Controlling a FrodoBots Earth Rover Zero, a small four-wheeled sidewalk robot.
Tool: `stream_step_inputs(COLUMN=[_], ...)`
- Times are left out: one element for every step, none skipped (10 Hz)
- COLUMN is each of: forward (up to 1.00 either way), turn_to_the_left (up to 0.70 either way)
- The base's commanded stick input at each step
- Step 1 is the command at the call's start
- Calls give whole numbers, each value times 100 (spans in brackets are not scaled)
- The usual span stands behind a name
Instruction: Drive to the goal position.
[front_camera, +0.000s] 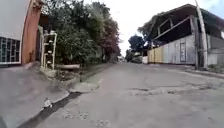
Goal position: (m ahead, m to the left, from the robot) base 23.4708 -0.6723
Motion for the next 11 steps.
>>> stream_step_inputs(forward=[100,100,100,100,100,100,100,100,100,100,100], turn_to_the_left=[-10,5,2,0,0,0,0,2,5,0,0])
